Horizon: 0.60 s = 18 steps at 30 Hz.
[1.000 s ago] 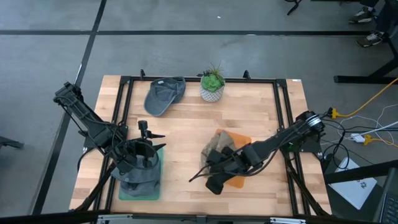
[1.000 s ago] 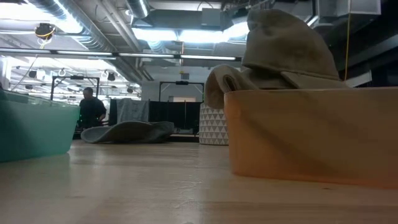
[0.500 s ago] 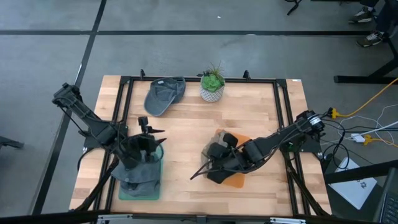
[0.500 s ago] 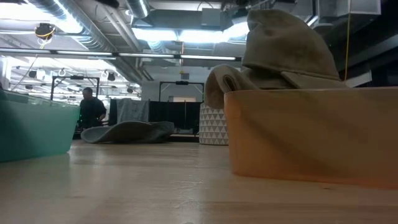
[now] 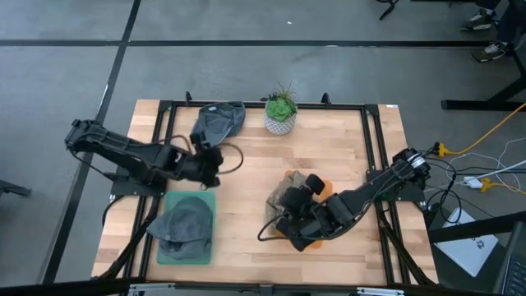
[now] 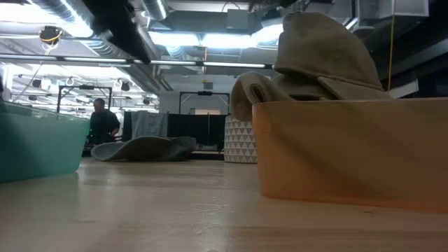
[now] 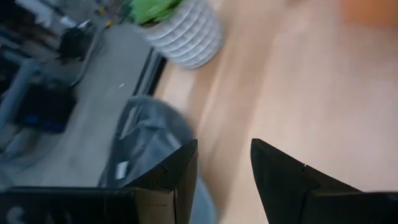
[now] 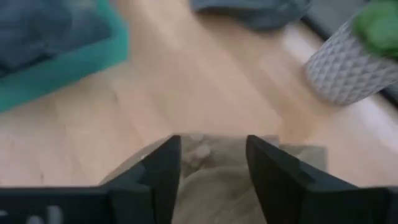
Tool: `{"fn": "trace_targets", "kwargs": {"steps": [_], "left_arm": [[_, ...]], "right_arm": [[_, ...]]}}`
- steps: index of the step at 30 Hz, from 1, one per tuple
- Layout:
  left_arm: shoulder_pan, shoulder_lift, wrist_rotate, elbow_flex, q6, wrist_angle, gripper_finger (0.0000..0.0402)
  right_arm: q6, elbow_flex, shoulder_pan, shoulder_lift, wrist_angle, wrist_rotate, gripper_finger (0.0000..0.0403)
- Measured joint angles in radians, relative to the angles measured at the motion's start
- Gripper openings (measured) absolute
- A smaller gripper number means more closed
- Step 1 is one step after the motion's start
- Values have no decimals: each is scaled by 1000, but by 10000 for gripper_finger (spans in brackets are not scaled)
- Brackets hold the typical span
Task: Pick & Place hat
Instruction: Put the brown cap into the orange bin, then put the blue cap into the green bin
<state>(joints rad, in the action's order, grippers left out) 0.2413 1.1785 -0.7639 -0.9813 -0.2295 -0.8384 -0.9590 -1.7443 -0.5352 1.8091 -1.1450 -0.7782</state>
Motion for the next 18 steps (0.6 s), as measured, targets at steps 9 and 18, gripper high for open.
{"fn": "trace_targets", "kwargs": {"steps": [9, 18], "left_arm": [[-253, 123, 13, 0, 84, -6, 143], [-410, 339, 68, 0, 87, -4, 143]], "right_arm": [[-81, 0, 1, 0, 76, -180, 204], [-86, 0, -2, 0, 138, -174, 204]]}}
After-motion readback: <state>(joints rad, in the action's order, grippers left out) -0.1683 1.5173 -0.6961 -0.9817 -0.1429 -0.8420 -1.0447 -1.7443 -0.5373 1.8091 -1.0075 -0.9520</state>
